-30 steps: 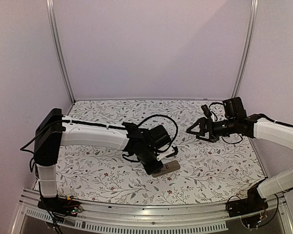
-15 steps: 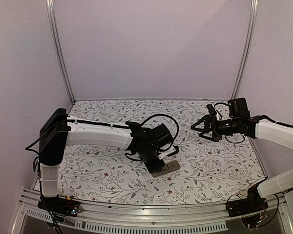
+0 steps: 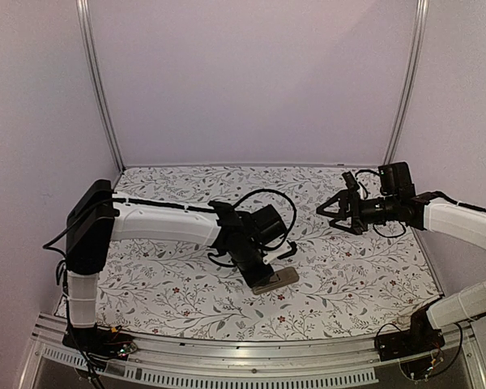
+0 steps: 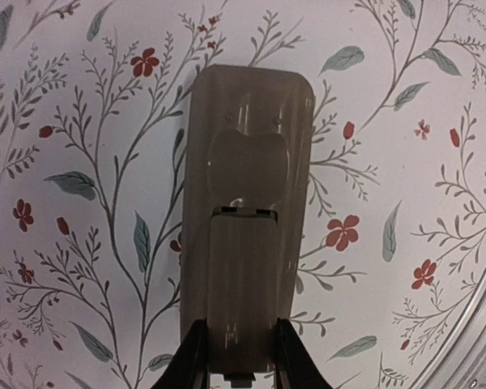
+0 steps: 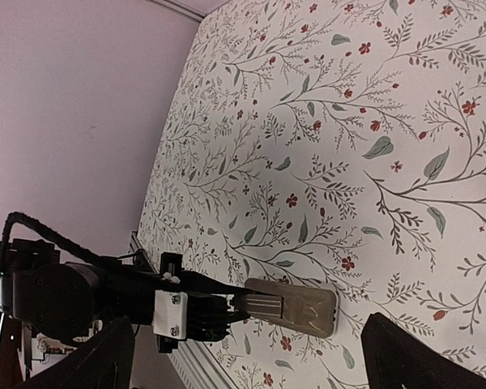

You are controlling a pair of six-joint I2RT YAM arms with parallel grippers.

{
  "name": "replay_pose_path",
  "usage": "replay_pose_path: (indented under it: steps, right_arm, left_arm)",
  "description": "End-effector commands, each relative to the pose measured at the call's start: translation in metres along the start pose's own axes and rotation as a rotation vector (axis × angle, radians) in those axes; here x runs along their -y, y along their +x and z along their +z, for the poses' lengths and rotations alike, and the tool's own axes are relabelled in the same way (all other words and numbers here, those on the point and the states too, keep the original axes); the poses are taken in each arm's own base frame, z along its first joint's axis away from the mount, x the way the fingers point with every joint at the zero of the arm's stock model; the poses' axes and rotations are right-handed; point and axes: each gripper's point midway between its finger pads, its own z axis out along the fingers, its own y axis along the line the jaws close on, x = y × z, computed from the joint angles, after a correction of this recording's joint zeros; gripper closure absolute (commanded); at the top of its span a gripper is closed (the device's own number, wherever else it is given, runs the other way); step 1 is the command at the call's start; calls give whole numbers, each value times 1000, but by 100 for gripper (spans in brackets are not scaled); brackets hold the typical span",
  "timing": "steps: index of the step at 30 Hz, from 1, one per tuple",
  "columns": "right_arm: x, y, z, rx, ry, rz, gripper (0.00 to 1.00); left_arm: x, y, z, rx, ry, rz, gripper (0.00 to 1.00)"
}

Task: Load the batteries into the remote control
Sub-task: Load the battery cover onto the remote control without the battery cover.

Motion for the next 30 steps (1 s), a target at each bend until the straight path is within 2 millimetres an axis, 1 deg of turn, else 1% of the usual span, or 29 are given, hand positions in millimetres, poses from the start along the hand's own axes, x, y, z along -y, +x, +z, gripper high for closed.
replay_pose_path:
  steps: [1,5,10,20,24,30]
  right_arm:
    - [3,2,1,-3,-13,5,1]
    - [5,3,2,-6,-14,10,1]
    - [5,3,4,-11,-23,14,1]
    - [7,5,5,-17,-21,21,1]
    - [7,5,6,-19,-23,23,1]
    - [8,6,6,-20,-24,24,1]
  left_arm:
    - [3,0,5,-15,24,5,97]
    - [3,-1,4,-11,23,2,98]
    - [-3,-1,5,-12,5,-7,98]
    - [-1,-9,-8,25,19,-3,98]
    - [0,-9,-10,28,19,0,99]
    - [-3,-6,-3,14,12,-7,99]
